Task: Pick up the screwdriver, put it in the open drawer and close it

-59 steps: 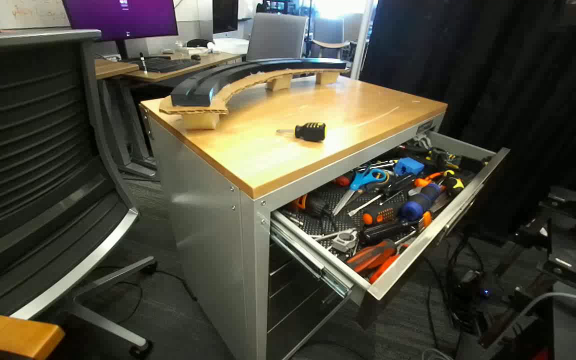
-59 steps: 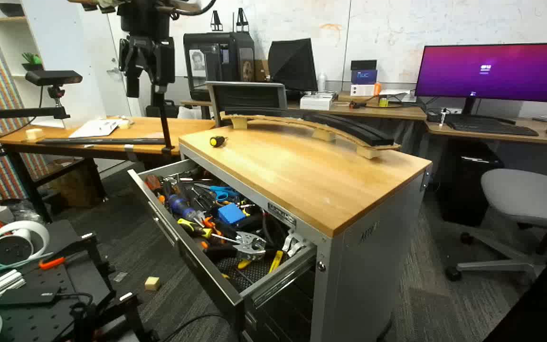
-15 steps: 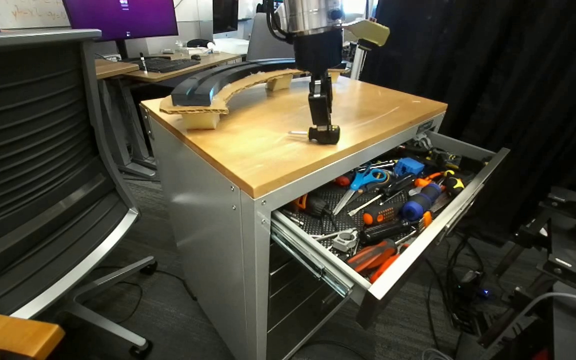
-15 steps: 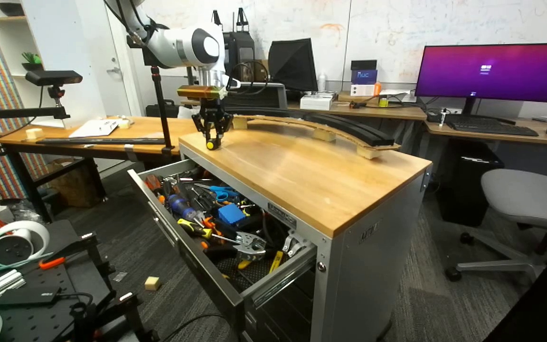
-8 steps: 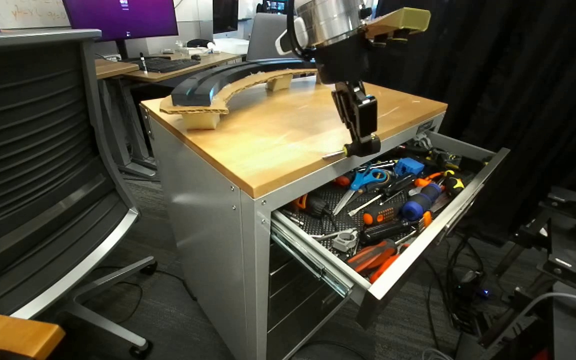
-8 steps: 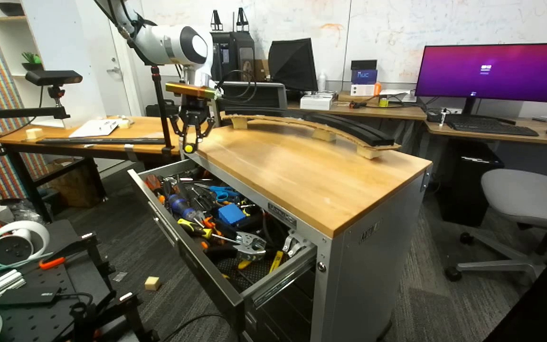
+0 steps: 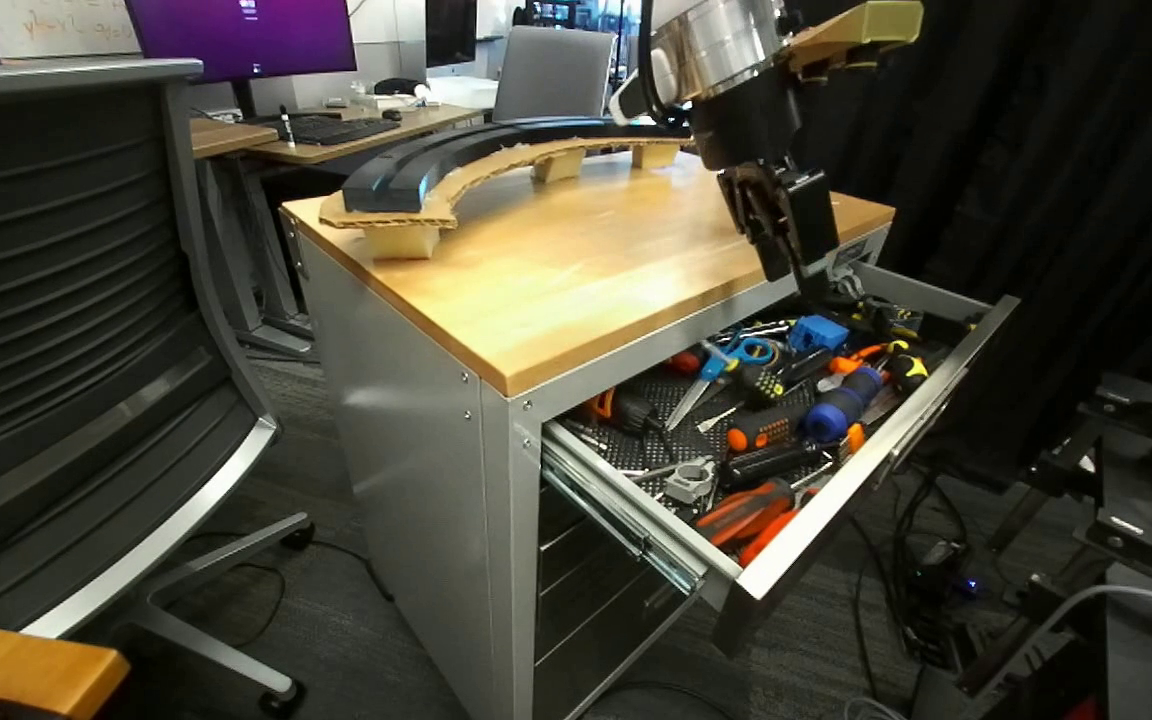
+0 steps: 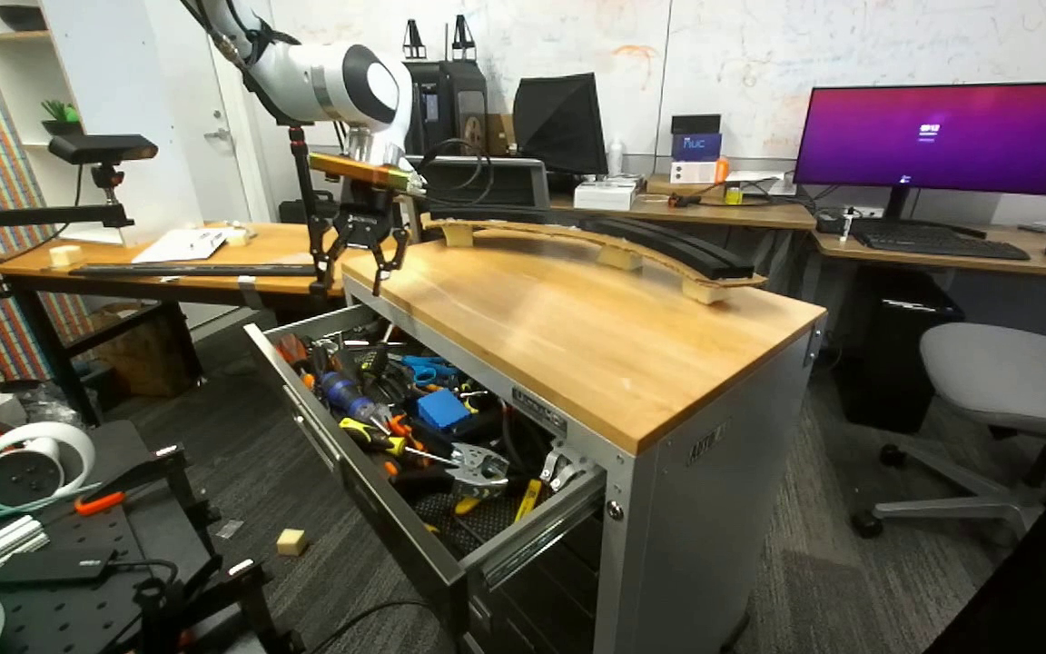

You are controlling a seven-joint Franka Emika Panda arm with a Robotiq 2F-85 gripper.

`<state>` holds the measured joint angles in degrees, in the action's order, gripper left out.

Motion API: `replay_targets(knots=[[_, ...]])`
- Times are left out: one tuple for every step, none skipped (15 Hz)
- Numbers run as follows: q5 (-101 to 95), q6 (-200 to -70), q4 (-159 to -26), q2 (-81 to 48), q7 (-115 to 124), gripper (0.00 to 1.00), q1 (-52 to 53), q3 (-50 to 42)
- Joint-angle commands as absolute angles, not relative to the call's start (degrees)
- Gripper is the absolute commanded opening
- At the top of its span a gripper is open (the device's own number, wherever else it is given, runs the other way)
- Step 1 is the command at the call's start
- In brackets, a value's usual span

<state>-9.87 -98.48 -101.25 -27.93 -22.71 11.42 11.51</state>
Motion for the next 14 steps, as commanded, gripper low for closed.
replay_targets(knots=[[-6.69, -103.27, -112.43, -21.51, -14.88, 1.0, 9.08, 10.21], [-5.62, -104.74, -115.83, -20.02, -13.59, 1.0, 8.01, 9.7], [-4.14, -106.09, -119.2, -18.72, -12.61, 1.0, 6.94, 9.15], [-3.0, -107.38, -122.3, -17.66, -11.4, 1.0, 6.12, 8.5], [-1.31, -108.57, -125.44, -16.48, -10.42, 1.0, 5.32, 8.07], [0.25, -109.73, -128.5, -15.16, -9.34, 1.0, 4.61, 7.55], [2.39, -110.79, -131.9, -13.42, -8.53, 1.0, 3.88, 7.25], [4.45, -111.86, -134.53, -12.3, -7.6, 1.0, 3.34, 6.93], [6.75, -112.75, -137.29, -10.89, -6.57, 1.0, 2.98, 6.74], [9.01, -113.79, -139.5, -9.97, -5.48, 1.0, 2.79, 6.61], [11.21, -115.02, -141.33, -9.4, -4.5, 0.75, 2.6, 6.39], [13.17, -116.86, -142.52, -9.6, -3.54, 0.73, 2.52, 6.16], [14.31, -119.62, -143.26, -10.22, -2.14, 0.66, 2.69, 5.83], [14.71, -122.18, -143.44, -11.29, -0.41, 0.58, 2.8, 5.38]])
